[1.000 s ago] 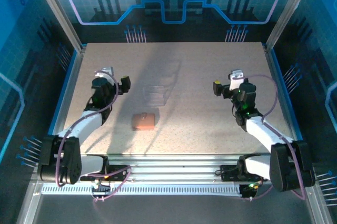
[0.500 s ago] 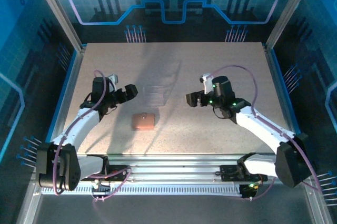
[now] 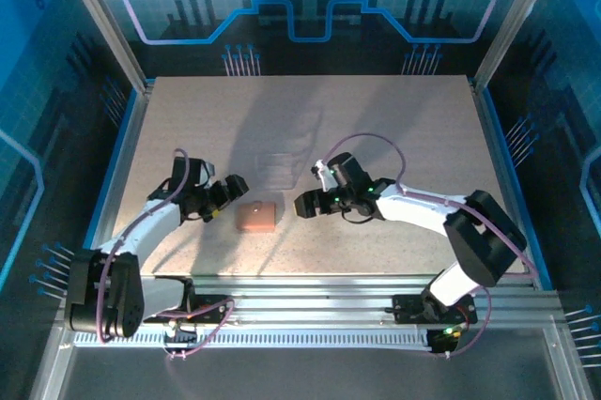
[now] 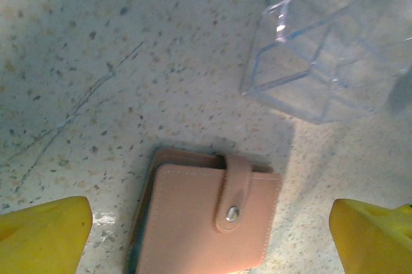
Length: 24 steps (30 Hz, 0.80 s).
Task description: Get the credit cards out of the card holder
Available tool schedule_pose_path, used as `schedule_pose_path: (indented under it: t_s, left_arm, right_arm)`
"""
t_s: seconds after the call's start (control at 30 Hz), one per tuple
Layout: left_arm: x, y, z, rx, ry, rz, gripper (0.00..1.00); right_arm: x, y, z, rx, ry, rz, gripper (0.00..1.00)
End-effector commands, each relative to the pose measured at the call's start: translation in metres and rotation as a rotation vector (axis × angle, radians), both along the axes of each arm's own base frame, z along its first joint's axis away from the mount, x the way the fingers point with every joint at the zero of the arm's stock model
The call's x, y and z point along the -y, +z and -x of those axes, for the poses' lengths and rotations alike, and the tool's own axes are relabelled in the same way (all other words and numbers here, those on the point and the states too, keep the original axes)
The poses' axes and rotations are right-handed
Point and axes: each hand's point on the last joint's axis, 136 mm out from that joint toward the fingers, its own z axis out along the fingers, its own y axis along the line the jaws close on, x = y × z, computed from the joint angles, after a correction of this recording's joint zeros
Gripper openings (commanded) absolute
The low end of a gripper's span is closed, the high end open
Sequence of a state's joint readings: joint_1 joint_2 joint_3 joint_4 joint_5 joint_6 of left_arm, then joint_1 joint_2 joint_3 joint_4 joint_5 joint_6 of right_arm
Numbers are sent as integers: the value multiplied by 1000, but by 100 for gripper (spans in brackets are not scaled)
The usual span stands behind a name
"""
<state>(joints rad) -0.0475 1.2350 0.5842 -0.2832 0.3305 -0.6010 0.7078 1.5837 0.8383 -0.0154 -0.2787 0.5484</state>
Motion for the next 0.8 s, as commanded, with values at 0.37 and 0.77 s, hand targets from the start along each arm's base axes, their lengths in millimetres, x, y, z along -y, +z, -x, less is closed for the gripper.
schedule_pose_path:
  t_s: [0.37,0.77]
  left_arm:
    - [37,-26,0,-20,-230,55,72]
    - [90,-25,12,7,-484,-98,72]
  right_arm:
    - [-11,-11,2,-38,2,-18,78]
    - [-10,-30,7,-106,-31,-22,69]
